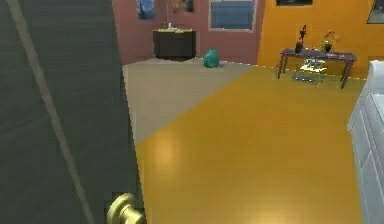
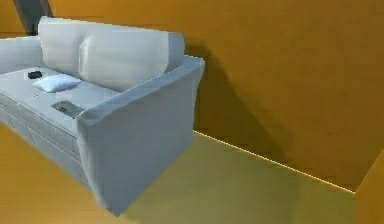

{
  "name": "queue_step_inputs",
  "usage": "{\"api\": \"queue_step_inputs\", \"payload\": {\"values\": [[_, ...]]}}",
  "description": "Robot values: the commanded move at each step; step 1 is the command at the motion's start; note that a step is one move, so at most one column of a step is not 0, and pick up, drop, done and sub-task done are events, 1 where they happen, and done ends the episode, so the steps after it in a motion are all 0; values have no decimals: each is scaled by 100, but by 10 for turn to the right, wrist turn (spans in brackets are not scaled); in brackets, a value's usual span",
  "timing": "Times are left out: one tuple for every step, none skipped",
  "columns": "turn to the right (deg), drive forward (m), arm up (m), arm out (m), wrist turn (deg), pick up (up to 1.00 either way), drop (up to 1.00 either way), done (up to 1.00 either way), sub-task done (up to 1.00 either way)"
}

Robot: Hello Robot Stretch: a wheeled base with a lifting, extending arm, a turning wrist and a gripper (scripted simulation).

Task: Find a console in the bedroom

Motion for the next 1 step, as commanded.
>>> {"api": "queue_step_inputs", "payload": {"values": [[330, 0, 0, 0, 0, 0, 0, 0, 0]]}}
